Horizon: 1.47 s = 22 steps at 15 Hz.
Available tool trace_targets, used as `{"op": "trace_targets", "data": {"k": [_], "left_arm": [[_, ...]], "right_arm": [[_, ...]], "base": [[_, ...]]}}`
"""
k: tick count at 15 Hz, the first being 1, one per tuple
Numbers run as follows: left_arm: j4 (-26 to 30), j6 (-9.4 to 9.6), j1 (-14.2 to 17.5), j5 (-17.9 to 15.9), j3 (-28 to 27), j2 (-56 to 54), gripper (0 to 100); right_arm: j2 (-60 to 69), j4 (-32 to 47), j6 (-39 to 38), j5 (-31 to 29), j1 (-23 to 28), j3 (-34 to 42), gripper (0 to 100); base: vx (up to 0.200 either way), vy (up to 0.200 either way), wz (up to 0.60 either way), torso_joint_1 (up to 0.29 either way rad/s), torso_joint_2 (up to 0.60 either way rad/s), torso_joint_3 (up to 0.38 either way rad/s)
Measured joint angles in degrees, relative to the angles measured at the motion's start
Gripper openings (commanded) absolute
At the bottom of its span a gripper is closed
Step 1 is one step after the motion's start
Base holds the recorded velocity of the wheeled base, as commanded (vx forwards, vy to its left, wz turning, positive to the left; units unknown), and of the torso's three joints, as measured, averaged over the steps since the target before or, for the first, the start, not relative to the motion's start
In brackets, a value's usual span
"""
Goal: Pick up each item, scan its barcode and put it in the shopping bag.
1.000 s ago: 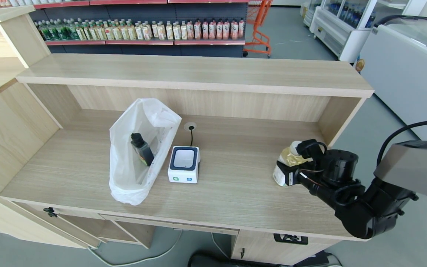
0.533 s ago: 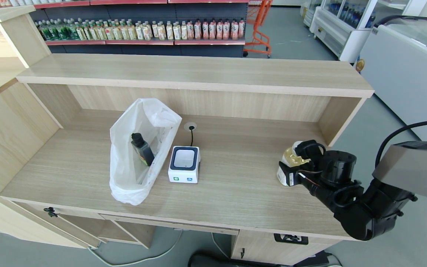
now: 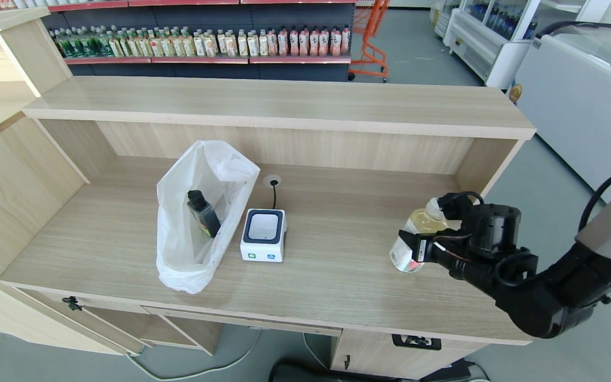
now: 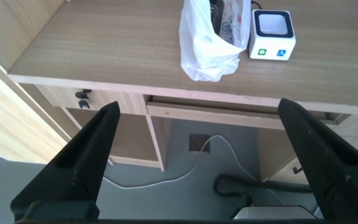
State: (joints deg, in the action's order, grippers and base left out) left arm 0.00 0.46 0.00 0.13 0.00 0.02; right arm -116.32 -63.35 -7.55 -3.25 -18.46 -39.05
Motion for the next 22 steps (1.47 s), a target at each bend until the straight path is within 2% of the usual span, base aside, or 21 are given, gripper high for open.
{"op": "trace_targets", "data": {"k": [2,5,8,15,22], "left_arm": [[0.00,0.02,0.00,0.00,0.00,0.00,100],[0.00,0.00,-0.05,0.02,0.00,0.00,100],[0.00,0.02,0.00,0.00,0.00,0.00,100],[0.00,0.02,-0.02,0.00,0.00,0.00,100],[0.00,0.02,-0.02,0.00,0.00,0.00,100]], "right_arm": [[7.97,8.42,-5.83,8.01,-1.05,1.34,0],[19.38,18.49,-18.13,25.04,-4.36,3.41,0],[24.39,19.29,-22.83,31.48,-9.59,6.47,0],[26.44,18.99,-21.49,33.24,-16.76,7.41,0],[26.11,19.15,-21.46,34.05,-19.22,8.09,0]], "base": [[0.000,0.000,0.00,0.000,0.00,0.000],[0.000,0.000,0.00,0.000,0.00,0.000],[0.000,0.000,0.00,0.000,0.00,0.000],[0.000,0.000,0.00,0.000,0.00,0.000],[0.000,0.000,0.00,0.000,0.00,0.000]]}}
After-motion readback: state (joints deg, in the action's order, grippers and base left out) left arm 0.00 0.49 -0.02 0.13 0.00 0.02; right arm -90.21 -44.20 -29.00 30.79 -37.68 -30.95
